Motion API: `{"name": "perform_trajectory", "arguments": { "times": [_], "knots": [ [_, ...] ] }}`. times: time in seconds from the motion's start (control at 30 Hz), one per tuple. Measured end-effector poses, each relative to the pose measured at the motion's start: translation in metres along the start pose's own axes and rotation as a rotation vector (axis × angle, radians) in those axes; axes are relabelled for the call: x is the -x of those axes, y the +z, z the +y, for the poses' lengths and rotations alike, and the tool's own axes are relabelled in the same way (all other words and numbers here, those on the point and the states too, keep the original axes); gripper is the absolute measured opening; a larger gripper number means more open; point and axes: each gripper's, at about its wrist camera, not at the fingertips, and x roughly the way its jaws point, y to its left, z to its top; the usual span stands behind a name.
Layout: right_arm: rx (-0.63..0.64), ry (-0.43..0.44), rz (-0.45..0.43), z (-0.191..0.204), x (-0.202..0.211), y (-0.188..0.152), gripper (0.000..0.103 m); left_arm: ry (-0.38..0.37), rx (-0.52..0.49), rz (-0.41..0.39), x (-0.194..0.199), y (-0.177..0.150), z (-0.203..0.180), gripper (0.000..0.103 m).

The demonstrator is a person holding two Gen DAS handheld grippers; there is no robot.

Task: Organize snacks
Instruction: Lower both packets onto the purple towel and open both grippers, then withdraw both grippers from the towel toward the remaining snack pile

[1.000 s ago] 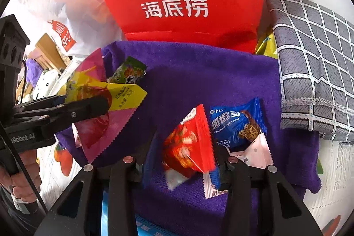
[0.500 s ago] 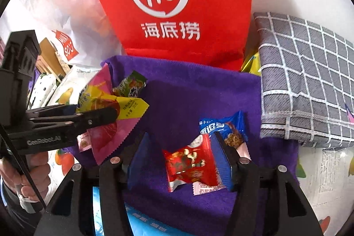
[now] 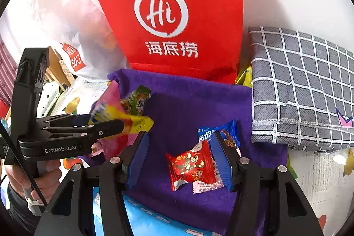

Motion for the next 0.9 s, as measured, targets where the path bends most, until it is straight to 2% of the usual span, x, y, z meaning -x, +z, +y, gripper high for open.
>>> {"name": "perform_trajectory", "arguments": {
  "times": [0.17,0.3,0.43,0.7,0.8,0.9],
  "knots": [
    [-0.003,0.060,-0.050,0.014,0.027,-0.001,0.058,0.040,-0.036,-0.022,0.027,-0.007,-0.001,0.069],
    [0.036,0.041,-0.142,0.037,0.062,-0.005,0.058,0.050,-0.060,-0.054,0.056,-0.017,-0.003,0.070],
    [0.035,0.036,-0.182,0.049,0.085,-0.022,0.058,0.054,-0.089,-0.092,0.087,-0.036,-0.008,0.072],
    [0.004,-0.036,-0.144,0.063,0.120,-0.081,0.058,-0.004,-0.128,-0.126,0.141,-0.085,-0.022,0.072],
    [0.003,-0.057,-0.129,0.069,0.133,-0.107,0.058,-0.036,-0.149,-0.112,0.151,-0.103,-0.029,0.072],
    [-0.006,-0.080,-0.117,0.072,0.150,-0.135,0.058,-0.098,-0.190,-0.087,0.158,-0.124,-0.036,0.072]
  ]
}}
